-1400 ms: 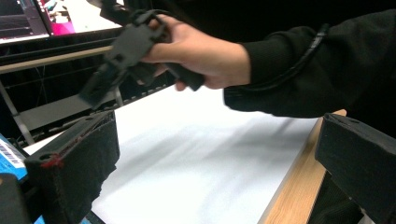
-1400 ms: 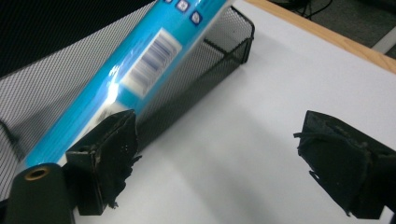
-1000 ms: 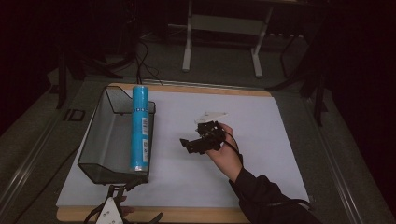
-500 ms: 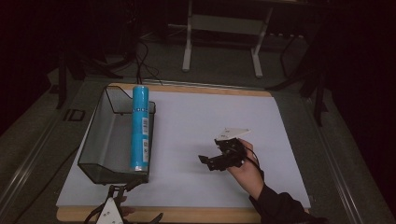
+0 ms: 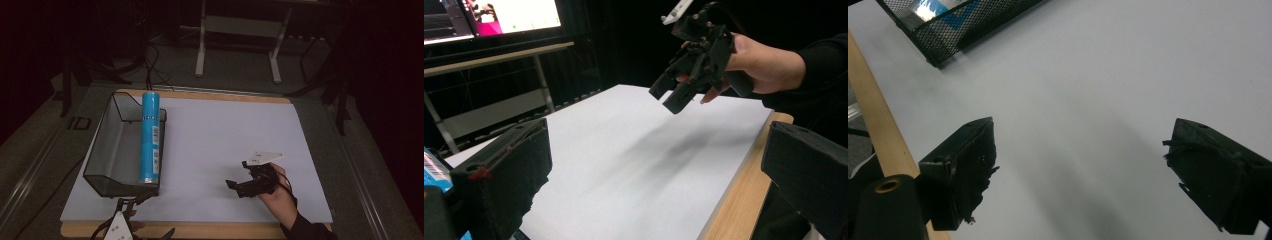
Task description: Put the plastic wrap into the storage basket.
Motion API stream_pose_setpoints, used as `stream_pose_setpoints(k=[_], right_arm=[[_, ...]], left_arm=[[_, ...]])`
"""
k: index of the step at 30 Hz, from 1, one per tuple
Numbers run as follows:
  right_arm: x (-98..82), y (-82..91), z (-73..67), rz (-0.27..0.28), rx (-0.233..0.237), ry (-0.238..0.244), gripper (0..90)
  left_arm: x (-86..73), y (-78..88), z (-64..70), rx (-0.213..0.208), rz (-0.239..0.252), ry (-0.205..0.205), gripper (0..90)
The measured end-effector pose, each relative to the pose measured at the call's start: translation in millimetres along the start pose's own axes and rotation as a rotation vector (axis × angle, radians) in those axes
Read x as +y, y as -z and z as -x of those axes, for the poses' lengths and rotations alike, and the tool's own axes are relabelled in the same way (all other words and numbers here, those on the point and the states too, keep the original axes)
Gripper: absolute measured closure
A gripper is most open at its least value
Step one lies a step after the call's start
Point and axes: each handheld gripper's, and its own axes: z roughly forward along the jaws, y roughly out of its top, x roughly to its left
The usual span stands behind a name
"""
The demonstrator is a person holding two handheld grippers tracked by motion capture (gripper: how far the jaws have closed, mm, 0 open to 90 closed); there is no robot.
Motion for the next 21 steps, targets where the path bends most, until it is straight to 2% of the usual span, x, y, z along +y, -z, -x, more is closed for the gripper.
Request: stream_pose_setpoints(k=[3,5,8,14,21], right_arm=[[-10.0,6.1,-0.5,0.009,0.005,0.010,12.0],[-16.2,9.3,-1.1,0.012,-0.013,0.025,12.0],[-23.1,11.8,1.7,0.021,-0.025,0.014,12.0],[-24.3,6.1,8.2,0.047,-0.045,0.023,12.0],[-23.9,1.3,7.2,0.034,-0.045,0.048,12.0]], left_arm=[[-0.1,0.5,-0.4,-0.001,-0.001,-0.001,0.7],[-0.2,0.6,-0.9,-0.002,-0.001,0.002,0.7],[0.0,0.6,-0.8,-0.004,0.000,0.000,0.7],[0.6,1.2,-1.1,-0.005,0.002,-0.006,0.7],[0.7,1.2,-1.9,-0.006,0.004,-0.002,0.7]])
